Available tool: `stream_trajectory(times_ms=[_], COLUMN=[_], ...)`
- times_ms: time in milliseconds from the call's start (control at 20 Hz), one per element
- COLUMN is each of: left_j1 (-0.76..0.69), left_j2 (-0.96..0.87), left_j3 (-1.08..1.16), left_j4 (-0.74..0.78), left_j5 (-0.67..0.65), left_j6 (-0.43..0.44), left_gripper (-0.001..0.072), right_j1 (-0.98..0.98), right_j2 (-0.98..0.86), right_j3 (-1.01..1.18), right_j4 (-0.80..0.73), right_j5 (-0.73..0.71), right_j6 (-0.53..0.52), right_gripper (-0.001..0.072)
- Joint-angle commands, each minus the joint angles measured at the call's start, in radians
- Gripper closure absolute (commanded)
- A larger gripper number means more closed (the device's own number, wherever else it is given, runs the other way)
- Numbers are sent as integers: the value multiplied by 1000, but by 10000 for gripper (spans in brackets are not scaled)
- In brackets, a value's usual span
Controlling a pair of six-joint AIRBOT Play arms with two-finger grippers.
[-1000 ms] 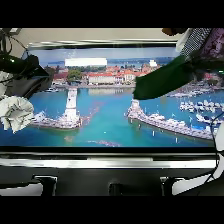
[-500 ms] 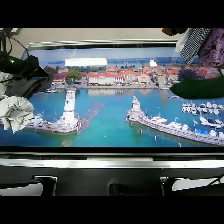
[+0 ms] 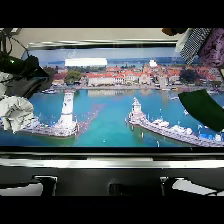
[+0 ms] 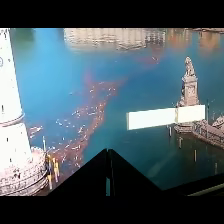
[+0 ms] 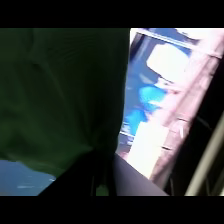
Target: Fold the clothes and pants, and hang the long-sleeved shirts on hangers.
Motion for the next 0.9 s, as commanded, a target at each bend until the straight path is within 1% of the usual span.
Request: stream_trajectory(times_ms=[0, 100, 300, 500, 650, 850], left_j1=[-1, -1, -1, -1, -1, -1], left_j2=[0, 0, 0, 0, 0, 0], left_j3=[0, 0, 0, 0, 0, 0], left_j4=[0, 0, 0, 0, 0, 0], left_j5=[1, 1, 1, 1, 1, 1], left_j6=[0, 0, 0, 0, 0, 0], left_gripper=[688, 688, 688, 688, 688, 688], right_j1=[-20, -20, -20, -20, -20, -20], right_j2=[118, 153, 176, 178, 177, 178], right_j3=[-247, -335, -420, -444, -451, -467], right_j4=[-97, -112, -170, -266, -285, -291], right_j5=[-85, -104, -85, -10, 15, 41], right_j6=[59, 89, 96, 107, 133, 133], right_gripper=[687, 687, 685, 685, 684, 683])
